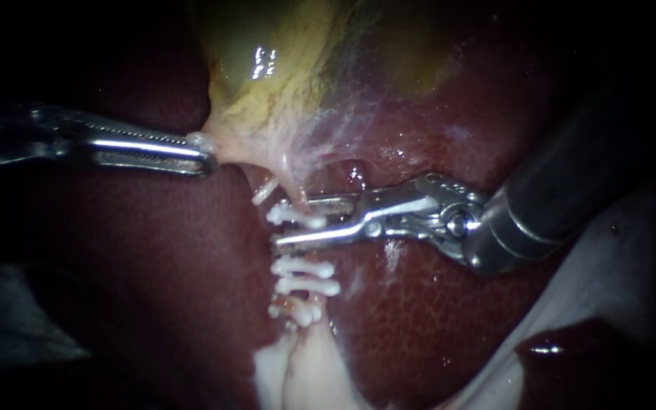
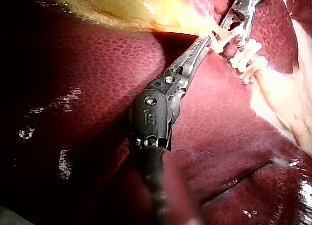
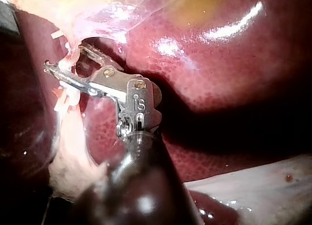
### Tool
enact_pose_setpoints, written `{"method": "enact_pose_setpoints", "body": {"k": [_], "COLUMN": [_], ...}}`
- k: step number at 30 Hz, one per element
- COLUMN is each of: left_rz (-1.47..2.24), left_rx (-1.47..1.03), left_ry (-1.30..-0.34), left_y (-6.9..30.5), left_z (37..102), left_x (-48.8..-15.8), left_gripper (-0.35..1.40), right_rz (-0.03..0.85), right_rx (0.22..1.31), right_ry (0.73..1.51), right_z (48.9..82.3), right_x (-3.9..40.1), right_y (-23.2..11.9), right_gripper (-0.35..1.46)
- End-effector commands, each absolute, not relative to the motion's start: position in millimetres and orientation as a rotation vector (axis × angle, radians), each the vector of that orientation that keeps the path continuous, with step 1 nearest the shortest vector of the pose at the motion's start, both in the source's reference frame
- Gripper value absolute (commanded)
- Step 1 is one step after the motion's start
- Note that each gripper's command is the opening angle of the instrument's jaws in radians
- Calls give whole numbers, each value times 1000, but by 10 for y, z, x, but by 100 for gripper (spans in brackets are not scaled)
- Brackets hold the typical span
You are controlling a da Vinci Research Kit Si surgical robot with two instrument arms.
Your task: Going back third clip right tube
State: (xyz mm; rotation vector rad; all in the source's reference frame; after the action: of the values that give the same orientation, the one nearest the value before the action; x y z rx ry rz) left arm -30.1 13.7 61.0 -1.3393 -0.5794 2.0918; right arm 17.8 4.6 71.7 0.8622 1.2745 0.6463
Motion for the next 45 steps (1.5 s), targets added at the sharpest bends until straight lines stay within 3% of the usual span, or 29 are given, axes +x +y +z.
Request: {"method": "enact_pose_setpoints", "body": {"k": [1,10,13,17,21,26,32,35,45], "left_rz": [2092,2092,2092,2093,2093,2093,2093,2093,2102], "left_rx": [-1340,-1340,-1341,-1341,-1341,-1341,-1342,-1342,-1344], "left_ry": [-581,-581,-581,-582,-583,-583,-583,-584,-567], "left_y": [137,137,137,137,137,137,137,137,137], "left_z": [611,611,611,610,610,610,610,612,646], "left_x": [-301,-300,-300,-297,-297,-297,-296,-296,-304], "left_gripper": [-35,-35,-35,-35,-35,-35,-35,-35,-35], "right_rz": [654,655,618,469,318,260,201,155,119], "right_rx": [857,841,806,694,527,433,411,410,399], "right_ry": [1274,1277,1292,1321,1279,1266,1263,1223,1210], "right_z": [718,721,719,707,674,629,607,606,606], "right_x": [177,171,167,150,126,93,54,44,42], "right_y": [47,50,48,43,42,48,46,43,43], "right_gripper": [48,48,50,50,50,50,50,50,50]}}
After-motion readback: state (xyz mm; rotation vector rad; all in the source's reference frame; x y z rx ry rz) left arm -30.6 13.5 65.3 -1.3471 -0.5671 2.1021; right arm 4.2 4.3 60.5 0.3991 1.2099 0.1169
